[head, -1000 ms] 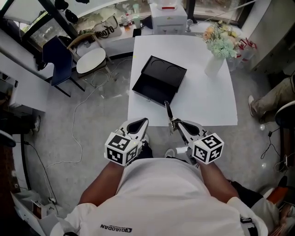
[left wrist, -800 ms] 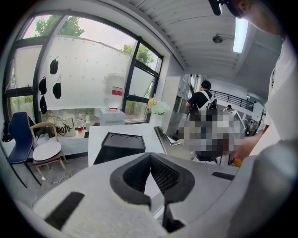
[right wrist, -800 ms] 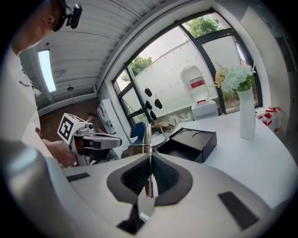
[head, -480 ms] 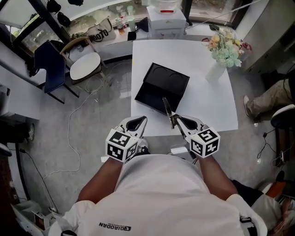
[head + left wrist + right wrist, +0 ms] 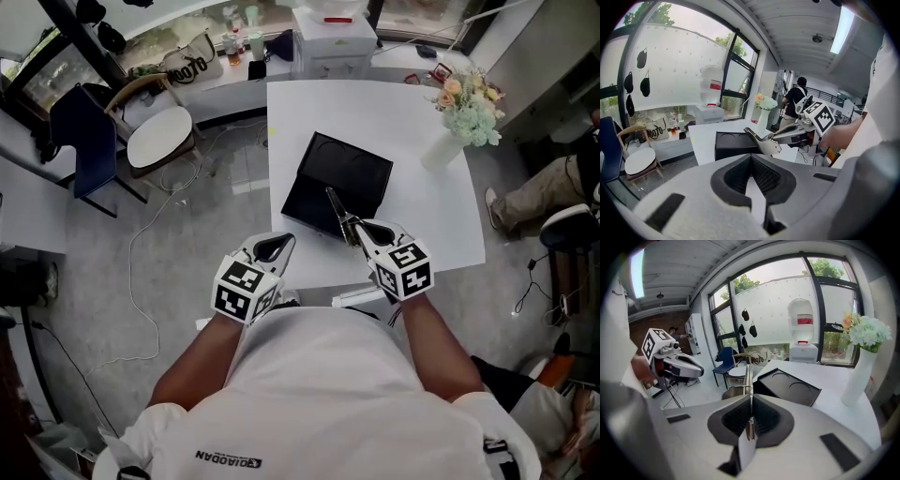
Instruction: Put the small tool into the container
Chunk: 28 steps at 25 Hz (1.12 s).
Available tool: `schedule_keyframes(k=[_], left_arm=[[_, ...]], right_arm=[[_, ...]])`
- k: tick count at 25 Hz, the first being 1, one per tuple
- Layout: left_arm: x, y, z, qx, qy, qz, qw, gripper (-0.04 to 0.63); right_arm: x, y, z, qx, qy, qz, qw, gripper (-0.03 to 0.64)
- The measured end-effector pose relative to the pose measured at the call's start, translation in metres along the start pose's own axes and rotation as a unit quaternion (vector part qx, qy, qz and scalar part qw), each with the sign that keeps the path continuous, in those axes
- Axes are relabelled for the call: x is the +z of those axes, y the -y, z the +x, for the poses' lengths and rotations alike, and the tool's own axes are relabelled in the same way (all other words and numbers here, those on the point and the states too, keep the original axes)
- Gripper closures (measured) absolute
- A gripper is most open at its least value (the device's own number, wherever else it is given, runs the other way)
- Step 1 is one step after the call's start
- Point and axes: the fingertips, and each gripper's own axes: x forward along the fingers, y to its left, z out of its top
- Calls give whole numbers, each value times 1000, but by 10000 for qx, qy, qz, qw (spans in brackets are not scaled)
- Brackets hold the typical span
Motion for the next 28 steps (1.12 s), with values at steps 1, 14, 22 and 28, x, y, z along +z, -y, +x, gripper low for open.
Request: schedule_keyframes(k=[1, 14, 22, 28], left_arm=[[-1, -4, 0, -41, -13, 4, 10000, 586], [-12, -37, -3, -199, 10, -125, 9997, 586], [-26, -45, -17, 135, 113, -498, 9986, 586], [-29, -53, -31, 401, 171, -629, 9971, 586]], right_arm=[[2, 2, 7, -78, -70, -116, 9999, 604], [-18, 14, 97, -536, -1557, -2434, 9558, 603], [-23, 37, 130, -646, -1920, -2976, 9329, 603], [-32, 42, 146, -677, -2040, -3183, 9233, 603]])
